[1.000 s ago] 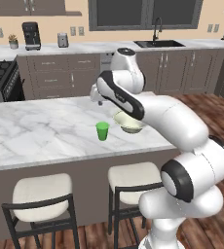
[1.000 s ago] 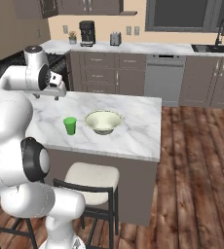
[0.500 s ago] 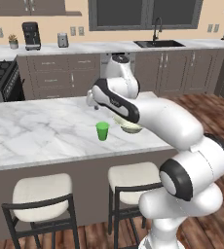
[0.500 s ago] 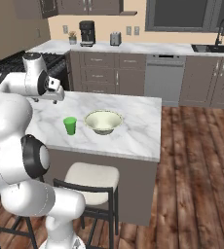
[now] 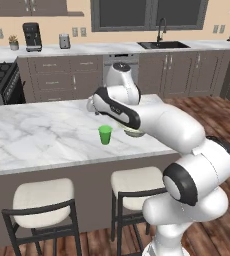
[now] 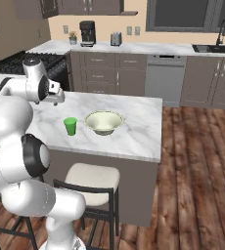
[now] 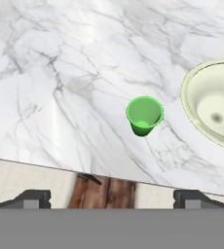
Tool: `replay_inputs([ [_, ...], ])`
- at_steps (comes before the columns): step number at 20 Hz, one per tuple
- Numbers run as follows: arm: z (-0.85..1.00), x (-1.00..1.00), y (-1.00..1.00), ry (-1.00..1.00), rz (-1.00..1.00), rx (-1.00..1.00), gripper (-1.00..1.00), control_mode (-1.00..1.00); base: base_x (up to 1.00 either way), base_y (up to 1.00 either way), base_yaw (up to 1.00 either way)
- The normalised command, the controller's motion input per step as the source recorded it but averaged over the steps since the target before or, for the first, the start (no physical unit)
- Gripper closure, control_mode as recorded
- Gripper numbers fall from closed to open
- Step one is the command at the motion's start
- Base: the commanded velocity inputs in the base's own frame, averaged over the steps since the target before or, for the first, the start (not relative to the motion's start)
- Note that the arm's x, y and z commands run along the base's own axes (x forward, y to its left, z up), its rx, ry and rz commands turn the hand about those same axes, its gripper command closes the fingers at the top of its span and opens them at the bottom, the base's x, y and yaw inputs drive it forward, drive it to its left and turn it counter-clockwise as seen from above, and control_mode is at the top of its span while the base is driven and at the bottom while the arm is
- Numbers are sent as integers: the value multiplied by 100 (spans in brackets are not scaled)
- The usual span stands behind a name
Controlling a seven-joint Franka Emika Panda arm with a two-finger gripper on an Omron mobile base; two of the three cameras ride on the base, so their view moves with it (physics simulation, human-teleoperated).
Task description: Place the cup inside the bowl on the dining table and move the bowl to any counter.
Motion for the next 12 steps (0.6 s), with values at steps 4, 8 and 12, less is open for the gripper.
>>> replay_inputs([
  [4, 0, 14, -3, -8, 0, 0, -100, -100, 0, 0, 0],
  [8, -1, 17, -4, -5, 1, 0, -100, -100, 0, 0, 0],
  [12, -6, 3, -5, 0, 1, 0, -100, -100, 0, 0, 0],
])
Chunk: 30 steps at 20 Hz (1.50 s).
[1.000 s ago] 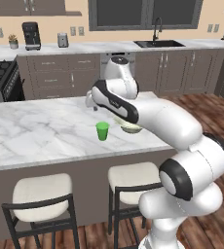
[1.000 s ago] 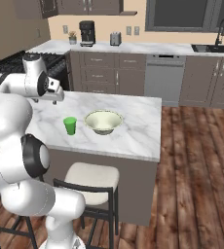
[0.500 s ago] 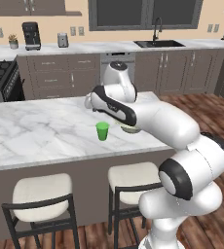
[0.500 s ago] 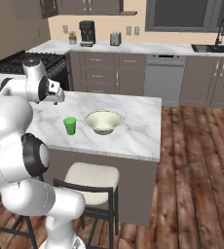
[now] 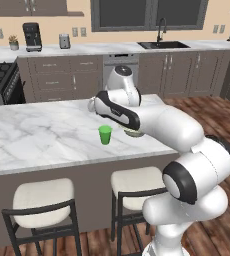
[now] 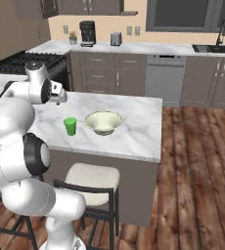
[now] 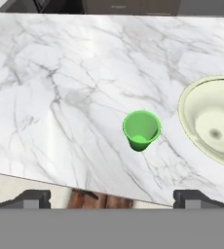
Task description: Place the cup inside the bowl on the dining table and move the bowl to any counter.
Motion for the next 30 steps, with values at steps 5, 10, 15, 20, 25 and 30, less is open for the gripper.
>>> replay_inputs([
  [5, -6, 0, -1, 0, 1, 0, -100, -100, 0, 0, 0],
  [10, -15, 0, -16, 0, 2, 0, -100, -100, 0, 0, 0],
  [15, -12, 0, -7, 0, 0, 0, -100, -100, 0, 0, 0],
  [20, -22, 0, 0, 0, 1, 0, -100, -100, 0, 0, 0],
  [25, -24, 0, 0, 0, 4, 0, -100, -100, 0, 0, 0],
  [30, -18, 1, 0, 0, 4, 0, -100, -100, 0, 0, 0],
])
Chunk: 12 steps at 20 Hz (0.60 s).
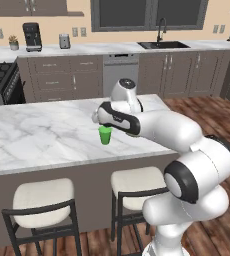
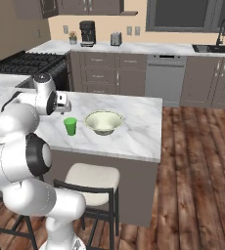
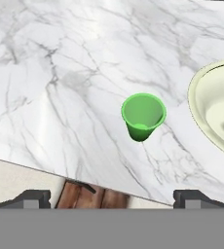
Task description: Place the cup inside the bowl on the dining table and move the bowl to any counter.
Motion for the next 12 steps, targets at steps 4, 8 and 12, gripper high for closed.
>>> replay_inputs([
  [4, -9, 9, 0, 0, 4, 0, -100, -100, 0, 0, 0],
  [8, -1, 6, 0, 0, 5, -1, -100, -100, 0, 0, 0],
  [12, -7, 11, 0, 0, 4, -3, -100, -100, 0, 0, 0],
])
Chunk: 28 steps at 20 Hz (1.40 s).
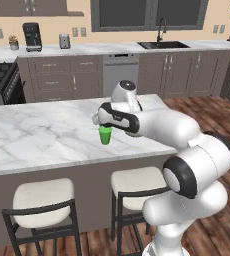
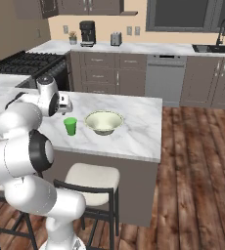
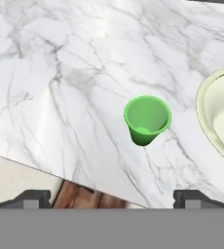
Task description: Place the cup inside the bowl on the dining table and move the bowl to any counter.
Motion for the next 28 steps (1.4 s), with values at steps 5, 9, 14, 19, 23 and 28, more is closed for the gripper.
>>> replay_inputs([
  [5, -7, 12, 0, 0, 4, -4, -100, -100, 0, 0, 0],
  [9, -2, 2, 0, 0, 3, -2, -100, -100, 0, 0, 0],
  [14, -5, 0, 0, 0, 3, 0, -100, -100, 0, 0, 0],
  [19, -17, 0, 0, 0, 2, -2, -100, -100, 0, 0, 0],
  [23, -11, 0, 0, 0, 2, -5, -100, -100, 0, 0, 0],
  [28, -2, 0, 0, 0, 1, -2, -100, -100, 0, 0, 0],
])
